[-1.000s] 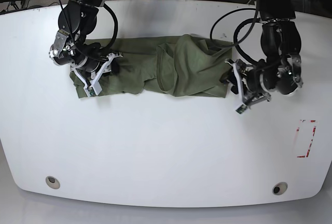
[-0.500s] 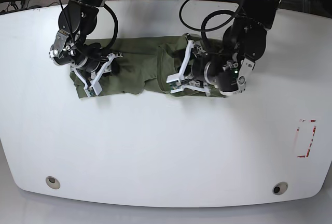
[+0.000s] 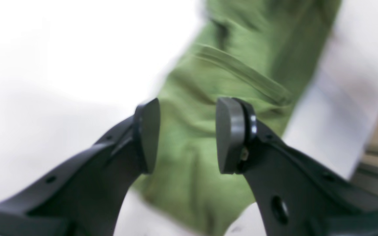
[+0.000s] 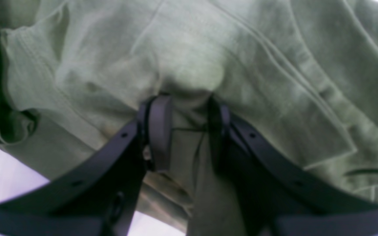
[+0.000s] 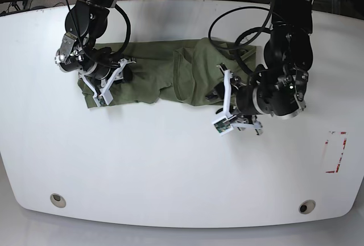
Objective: Fold the T-shirt properly
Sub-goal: 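Release and regrasp the folded end with the left gripper, pulling outward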
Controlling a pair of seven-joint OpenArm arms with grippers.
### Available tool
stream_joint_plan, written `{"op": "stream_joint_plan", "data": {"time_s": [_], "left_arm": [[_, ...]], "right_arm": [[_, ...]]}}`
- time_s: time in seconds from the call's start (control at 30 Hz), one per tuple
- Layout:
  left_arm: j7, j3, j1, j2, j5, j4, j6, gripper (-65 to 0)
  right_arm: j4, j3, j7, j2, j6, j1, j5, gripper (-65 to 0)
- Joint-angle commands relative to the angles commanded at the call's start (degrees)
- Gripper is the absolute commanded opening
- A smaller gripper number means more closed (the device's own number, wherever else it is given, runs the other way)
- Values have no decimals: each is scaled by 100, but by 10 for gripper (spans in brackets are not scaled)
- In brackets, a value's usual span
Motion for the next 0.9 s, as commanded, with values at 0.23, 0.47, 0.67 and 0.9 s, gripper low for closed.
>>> {"op": "stream_joint_plan", "data": {"time_s": [0.23,0.47,0.67,0.9], "left_arm": [[0,-237,360,-255,281,-158,0,-404],[0,-149,914,-422,237,-167,0,-406],[0,888,1029,-615,237,-158,0,-406],[0,1767,967,-633,246,-97,0,-406]], "right_arm": [[9,0,0,0,0,0,0,-468],[-9,0,0,-9,0,0,0,-468],[-9,0,0,-9,0,0,0,-468],[-9,0,0,-9,0,9,0,-468]]}}
